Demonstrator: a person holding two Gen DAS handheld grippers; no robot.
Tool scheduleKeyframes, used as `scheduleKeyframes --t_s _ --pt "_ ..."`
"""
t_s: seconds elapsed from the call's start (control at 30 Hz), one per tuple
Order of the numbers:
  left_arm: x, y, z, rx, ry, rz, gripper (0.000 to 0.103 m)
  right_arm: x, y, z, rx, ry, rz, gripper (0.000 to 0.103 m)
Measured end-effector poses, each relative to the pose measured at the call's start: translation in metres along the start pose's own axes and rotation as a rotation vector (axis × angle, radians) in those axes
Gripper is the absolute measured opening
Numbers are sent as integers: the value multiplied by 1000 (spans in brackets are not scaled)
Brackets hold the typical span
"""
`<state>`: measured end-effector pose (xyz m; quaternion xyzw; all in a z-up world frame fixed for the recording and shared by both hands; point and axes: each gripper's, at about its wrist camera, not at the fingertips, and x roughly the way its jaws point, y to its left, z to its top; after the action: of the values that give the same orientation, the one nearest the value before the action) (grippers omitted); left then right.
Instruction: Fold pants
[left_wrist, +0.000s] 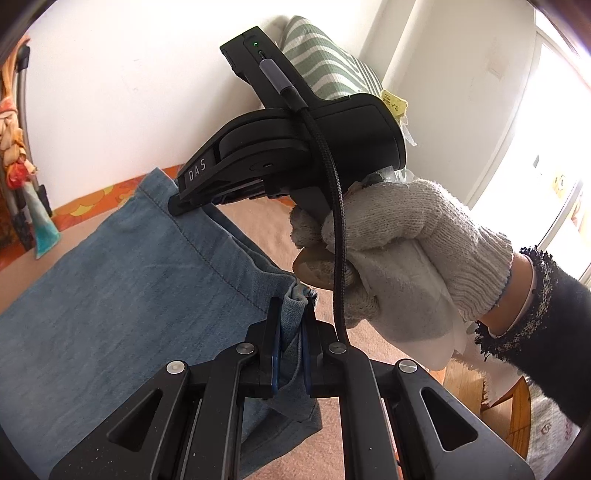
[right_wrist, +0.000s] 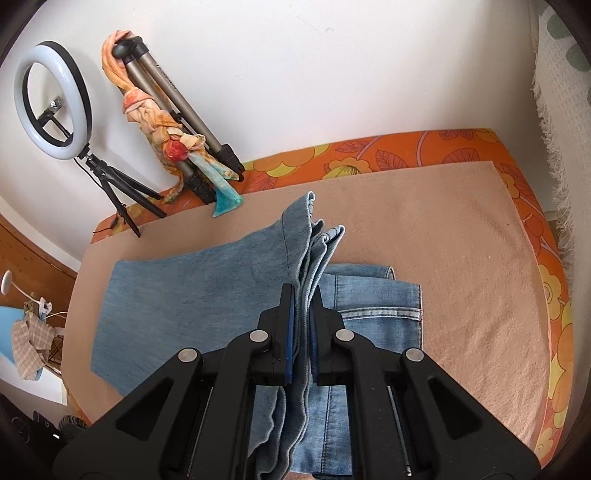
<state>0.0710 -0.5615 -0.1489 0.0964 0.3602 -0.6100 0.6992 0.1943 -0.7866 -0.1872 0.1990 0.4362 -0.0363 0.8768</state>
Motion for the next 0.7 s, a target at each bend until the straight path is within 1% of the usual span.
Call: scheduleKeyframes --t_s 0.23,0.47,0.57,0.67,0.7 --pt "28 5 -8 -12 63 -2 7 25 -22 -14 23 42 -9 7" --pt "48 5 -10 -26 108 7 8 43 -31 -24 35 71 -21 7" --pt "52 8 -9 -17 128 16 10 46 -32 -26 43 71 -23 7" --pt "48 8 -8 -33 147 30 17 44 -32 -26 52 70 -36 8" --pt "47 9 -10 -41 145 34 19 42 -33 -26 60 67 -44 10"
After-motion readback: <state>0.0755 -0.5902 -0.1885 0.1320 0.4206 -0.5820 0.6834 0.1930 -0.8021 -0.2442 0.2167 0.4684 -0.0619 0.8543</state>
